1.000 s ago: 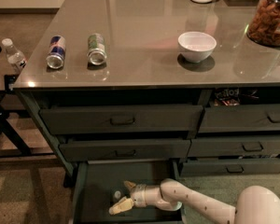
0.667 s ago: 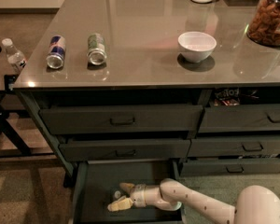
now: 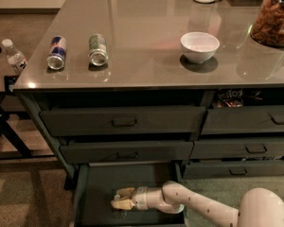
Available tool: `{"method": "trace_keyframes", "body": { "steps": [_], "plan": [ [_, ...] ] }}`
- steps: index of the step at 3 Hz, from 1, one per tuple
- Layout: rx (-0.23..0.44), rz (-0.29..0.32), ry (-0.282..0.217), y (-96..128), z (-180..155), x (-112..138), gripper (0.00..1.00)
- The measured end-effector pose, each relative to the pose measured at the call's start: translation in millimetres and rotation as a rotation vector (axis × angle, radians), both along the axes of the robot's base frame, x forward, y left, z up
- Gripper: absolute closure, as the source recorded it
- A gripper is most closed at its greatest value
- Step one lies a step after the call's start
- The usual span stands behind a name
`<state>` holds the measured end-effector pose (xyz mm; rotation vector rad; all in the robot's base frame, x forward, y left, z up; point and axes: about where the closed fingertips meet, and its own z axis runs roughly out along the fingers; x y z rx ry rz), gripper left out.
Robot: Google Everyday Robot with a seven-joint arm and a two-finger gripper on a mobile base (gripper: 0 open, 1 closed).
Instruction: Pick water bottle from bottom drawer and place on counter
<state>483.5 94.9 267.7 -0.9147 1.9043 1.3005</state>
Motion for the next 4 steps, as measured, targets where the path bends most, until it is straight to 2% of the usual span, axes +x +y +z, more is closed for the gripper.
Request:
{"method": "trace_keyframes", "body": {
  "steps": [1, 2, 4],
  "plan": [
    [0.0, 0.0, 0.0, 0, 0, 0, 0.88],
    [0.0, 0.0, 0.0, 0, 0, 0, 1.0],
    [0.015, 0.041, -0.009, 20, 45, 5, 1.0]
  ]
}}
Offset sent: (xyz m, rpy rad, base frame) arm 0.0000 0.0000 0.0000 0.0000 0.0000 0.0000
